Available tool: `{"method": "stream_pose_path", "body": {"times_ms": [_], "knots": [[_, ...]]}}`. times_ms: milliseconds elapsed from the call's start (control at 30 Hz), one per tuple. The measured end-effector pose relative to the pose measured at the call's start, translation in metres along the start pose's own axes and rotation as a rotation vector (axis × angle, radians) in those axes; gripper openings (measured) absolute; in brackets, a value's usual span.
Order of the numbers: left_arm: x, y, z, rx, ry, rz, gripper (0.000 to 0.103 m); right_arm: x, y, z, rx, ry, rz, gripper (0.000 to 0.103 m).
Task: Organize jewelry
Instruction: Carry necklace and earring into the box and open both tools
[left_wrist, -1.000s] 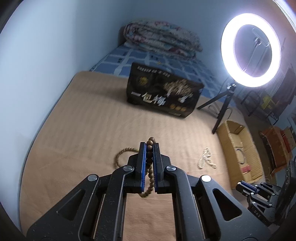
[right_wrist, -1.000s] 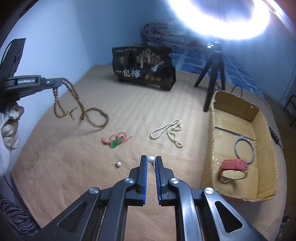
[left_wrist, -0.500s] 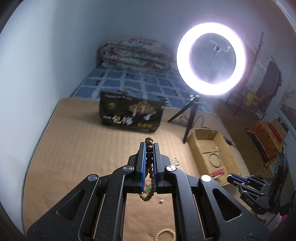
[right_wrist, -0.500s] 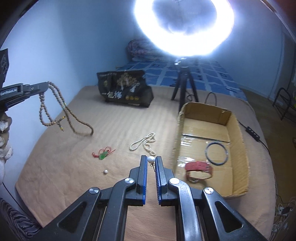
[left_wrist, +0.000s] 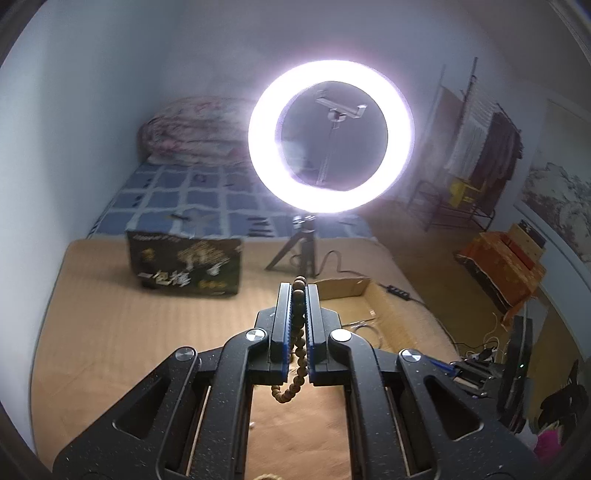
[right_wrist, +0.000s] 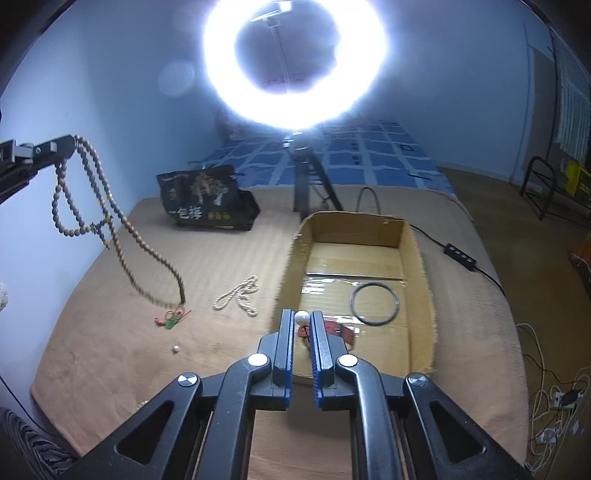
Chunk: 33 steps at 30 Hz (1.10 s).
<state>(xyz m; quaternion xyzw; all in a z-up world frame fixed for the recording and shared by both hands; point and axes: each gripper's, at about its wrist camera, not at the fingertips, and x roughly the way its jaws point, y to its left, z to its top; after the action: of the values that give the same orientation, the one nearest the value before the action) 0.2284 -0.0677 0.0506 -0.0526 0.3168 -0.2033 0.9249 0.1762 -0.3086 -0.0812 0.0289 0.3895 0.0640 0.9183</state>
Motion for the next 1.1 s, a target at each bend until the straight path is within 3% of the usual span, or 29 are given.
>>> {"method": "stream_pose_path", "body": {"times_ms": [533,800,1100], "knots": [[0.069,-0.077,0.035,0.039,0.008,-0.105,0.004,0.004,-0.055,-0.004,0.039,0.019,-0.041,0.006],[0.113,-0.106,0.028,0.068,0.053,-0.127,0.004,0.017,-0.072,-0.007,0.054,0.040,-0.042,0.006],[0.164,-0.110,0.004,0.070,0.122,-0.096,0.004,0.038,-0.088,-0.011,0.081,0.072,-0.035,0.006]]}}
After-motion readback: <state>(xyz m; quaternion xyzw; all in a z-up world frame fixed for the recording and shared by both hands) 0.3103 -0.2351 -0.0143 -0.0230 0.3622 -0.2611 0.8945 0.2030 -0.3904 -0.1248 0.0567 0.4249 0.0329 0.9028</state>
